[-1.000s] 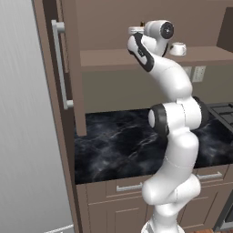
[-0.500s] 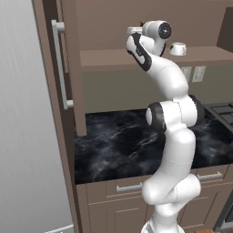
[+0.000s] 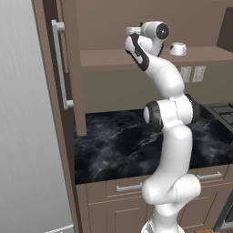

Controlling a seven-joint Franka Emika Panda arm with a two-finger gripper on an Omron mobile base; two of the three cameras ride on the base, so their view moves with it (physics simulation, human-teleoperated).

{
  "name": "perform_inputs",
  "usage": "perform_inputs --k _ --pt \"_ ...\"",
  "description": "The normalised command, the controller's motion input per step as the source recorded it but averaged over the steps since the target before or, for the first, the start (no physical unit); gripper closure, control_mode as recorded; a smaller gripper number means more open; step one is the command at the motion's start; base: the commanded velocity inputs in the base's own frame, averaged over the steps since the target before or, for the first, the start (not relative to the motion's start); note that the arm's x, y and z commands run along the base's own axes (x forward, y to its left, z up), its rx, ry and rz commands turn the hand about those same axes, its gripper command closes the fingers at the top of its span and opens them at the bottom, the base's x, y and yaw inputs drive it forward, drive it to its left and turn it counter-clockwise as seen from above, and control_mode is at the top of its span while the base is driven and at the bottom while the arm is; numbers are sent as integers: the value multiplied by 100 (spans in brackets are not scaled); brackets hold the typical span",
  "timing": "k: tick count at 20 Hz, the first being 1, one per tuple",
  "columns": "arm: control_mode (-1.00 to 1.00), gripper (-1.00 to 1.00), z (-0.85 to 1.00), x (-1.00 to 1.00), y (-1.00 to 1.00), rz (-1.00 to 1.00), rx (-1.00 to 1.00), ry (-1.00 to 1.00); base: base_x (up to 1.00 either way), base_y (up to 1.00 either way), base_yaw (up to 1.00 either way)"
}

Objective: Open the cabinet directly in front. Then move the beer and the mug to the dining counter with the candle on it.

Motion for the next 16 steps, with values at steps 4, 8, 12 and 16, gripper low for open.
perform_inputs --k 4,8,12,16 --pt "-100 -100 0 19 -1 0 0 0 0 0 0" --pt "-100 -100 0 17 -1 0 0 0 0 0 0" --pt "-100 -100 0 17 0 0 0 0 0 0 0" --pt "-100 -100 0 16 0 0 0 0 0 0 0"
